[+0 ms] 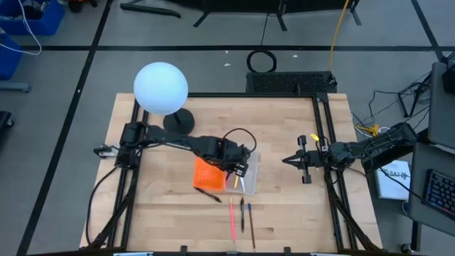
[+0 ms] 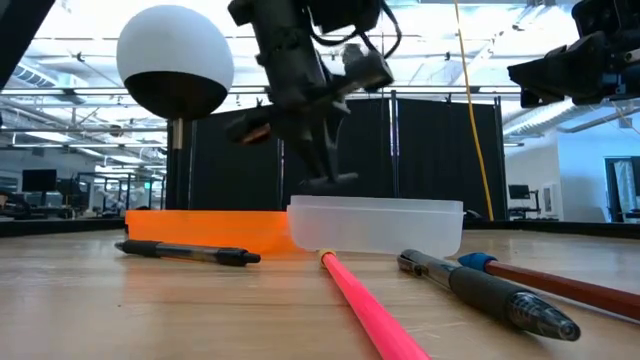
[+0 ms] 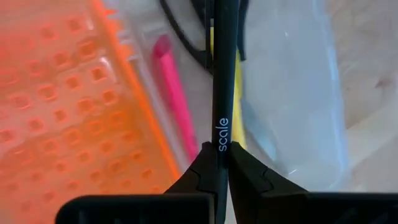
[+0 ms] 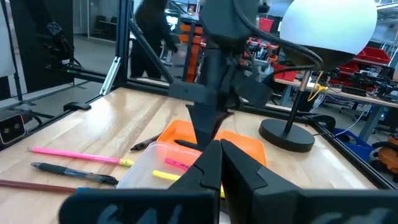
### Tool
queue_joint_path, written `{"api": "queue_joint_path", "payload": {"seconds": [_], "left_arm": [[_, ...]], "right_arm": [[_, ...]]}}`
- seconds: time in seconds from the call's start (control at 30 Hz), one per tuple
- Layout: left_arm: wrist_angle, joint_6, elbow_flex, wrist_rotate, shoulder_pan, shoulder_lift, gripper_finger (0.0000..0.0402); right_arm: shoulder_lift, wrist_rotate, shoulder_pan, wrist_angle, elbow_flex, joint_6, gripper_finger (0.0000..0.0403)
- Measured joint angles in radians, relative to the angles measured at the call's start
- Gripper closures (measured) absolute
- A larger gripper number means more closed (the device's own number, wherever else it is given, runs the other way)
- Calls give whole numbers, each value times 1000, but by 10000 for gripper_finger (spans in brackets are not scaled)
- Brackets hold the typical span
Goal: Pick & place school supplies into a supply box
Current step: Put the black pen into the orange supply box
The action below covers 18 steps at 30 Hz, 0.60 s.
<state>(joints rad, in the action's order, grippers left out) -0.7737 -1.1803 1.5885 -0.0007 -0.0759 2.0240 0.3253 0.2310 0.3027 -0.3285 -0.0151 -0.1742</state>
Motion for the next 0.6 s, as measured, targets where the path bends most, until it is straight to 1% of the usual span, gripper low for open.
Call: {"api": "queue_joint_path", "payload": {"seconds": [0.27,0.43,0.5,0.6], "left_arm": [[45,-11,-1,54,4,62,384],[55,-50,-1,53,2,85,383],[53,-57,-1,53,-1,87,374],[64,-60,-1,53,-3,87,346]], "right_arm": [[5,0,0,5,0,-2,403],[5,0,0,4,0,-2,403],[5,0,0,-1,0,-2,403],[5,0,0,-2,0,-2,403]]}}
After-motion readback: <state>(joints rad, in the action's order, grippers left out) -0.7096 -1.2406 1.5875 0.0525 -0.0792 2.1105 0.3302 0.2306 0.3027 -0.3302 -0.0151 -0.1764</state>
